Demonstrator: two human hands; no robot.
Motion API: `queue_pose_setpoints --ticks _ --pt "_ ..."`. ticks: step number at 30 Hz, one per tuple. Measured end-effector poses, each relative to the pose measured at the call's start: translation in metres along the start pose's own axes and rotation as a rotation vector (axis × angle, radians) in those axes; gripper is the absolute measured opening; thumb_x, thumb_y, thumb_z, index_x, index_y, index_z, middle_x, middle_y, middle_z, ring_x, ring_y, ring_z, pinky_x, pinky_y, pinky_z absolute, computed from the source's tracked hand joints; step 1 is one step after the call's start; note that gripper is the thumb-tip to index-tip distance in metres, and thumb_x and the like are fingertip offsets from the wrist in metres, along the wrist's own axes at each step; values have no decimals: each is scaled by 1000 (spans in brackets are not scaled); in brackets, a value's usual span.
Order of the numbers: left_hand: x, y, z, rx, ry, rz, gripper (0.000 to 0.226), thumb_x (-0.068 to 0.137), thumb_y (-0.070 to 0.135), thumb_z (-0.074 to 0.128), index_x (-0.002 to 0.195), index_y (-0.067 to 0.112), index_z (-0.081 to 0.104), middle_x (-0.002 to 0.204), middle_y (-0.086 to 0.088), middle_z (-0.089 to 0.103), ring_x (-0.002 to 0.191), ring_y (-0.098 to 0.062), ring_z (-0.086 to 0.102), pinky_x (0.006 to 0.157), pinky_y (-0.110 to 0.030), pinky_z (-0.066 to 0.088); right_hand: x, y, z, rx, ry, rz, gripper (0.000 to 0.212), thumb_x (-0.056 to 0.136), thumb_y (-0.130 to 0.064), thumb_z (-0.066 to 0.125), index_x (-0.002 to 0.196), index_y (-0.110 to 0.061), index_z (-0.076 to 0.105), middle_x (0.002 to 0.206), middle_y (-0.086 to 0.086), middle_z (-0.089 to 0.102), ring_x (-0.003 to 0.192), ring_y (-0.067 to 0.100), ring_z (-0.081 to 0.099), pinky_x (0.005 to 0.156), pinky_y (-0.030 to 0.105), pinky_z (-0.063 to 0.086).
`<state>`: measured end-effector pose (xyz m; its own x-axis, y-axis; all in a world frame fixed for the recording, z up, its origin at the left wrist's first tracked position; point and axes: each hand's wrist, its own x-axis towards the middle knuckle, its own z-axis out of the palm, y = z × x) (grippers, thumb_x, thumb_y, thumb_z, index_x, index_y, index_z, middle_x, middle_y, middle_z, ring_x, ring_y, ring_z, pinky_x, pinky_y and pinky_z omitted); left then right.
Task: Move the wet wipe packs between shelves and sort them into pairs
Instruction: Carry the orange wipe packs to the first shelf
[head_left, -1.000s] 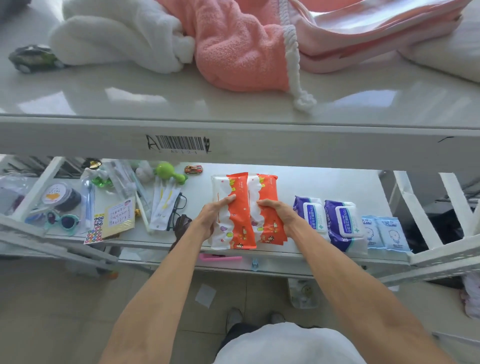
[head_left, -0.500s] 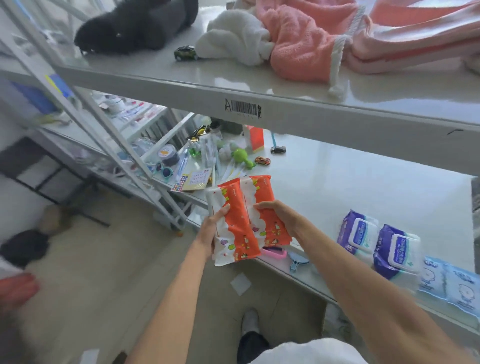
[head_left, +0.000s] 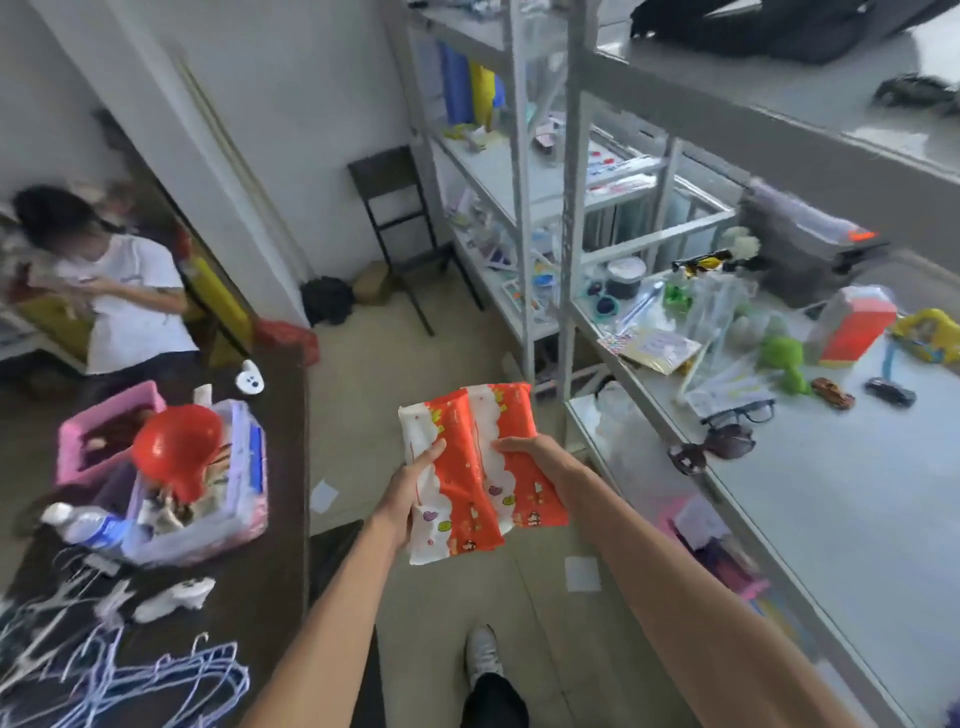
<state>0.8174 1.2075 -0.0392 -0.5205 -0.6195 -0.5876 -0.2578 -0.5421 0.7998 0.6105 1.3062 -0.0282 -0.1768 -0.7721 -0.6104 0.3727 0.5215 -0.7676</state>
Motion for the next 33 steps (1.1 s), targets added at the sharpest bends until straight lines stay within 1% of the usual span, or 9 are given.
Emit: queue_pose_setpoints --ticks 4,7,10,15,19,22,25,29,33 --pt "14 13 -62 -57 81 12 68 84 67 68 132 19 68 119 -11 79 114 -36 74 115 -59 45 56 -21 55 -91 -32 38 47 88 -32 79 126 -7 68 122 24 74 102 38 74 89 48 63" --pt "35 34 -100 -93 103 26 67 84 68 68 132 21 67 119 -9 79 113 -34 74 106 -53 53 97 -44 88 -115 -45 45 43 90 -31 78 124 -7 68 119 22 76 88 32 75 75 41 65" --pt "56 60 -131 -89 110 47 73 78 69 73 132 19 67 120 -10 78 114 -35 74 110 -58 50 128 -70 112 -115 -41 44 41 90 -31 78 122 -7 68 111 22 77 78 29 74 64 36 63" --pt "96 100 -170 -91 99 39 78 71 72 79 129 20 69 121 -11 78 115 -37 73 112 -63 45 179 -102 135 -89 -59 47 44 88 -31 79 124 -7 67 104 19 77 82 31 75 69 39 64" --pt "134 128 -190 -93 106 3 71 80 65 74 131 15 68 119 -13 78 113 -37 74 110 -59 49 226 -127 142 -93 -60 57 50 87 -32 80 127 -7 66 120 25 75 91 35 75 74 42 64" --pt "168 151 -202 -80 120 -25 64 84 63 73 128 17 70 118 -11 79 113 -37 74 108 -53 51 267 -148 142 -88 -57 70 46 88 -32 79 126 -7 66 120 25 74 90 35 75 72 41 64" --pt "217 180 -215 -80 141 -29 62 83 61 74 128 18 70 116 -10 80 111 -36 75 95 -44 57 316 -176 140 -73 -99 88 36 91 -33 76 118 -10 69 121 25 74 88 35 76 72 42 64" --pt "280 234 -230 -42 197 -27 37 94 54 65 118 26 70 93 8 84 87 -13 76 63 -24 52 388 -228 138 -62 -158 96 39 90 -33 77 120 -10 70 119 24 75 93 36 76 77 44 64" --pt "337 302 -248 -23 198 -13 27 97 53 62 108 29 69 78 15 81 76 -7 75 65 -26 50 453 -294 143 -66 -177 83 42 89 -34 77 123 -9 70 117 22 77 100 39 76 79 44 65"
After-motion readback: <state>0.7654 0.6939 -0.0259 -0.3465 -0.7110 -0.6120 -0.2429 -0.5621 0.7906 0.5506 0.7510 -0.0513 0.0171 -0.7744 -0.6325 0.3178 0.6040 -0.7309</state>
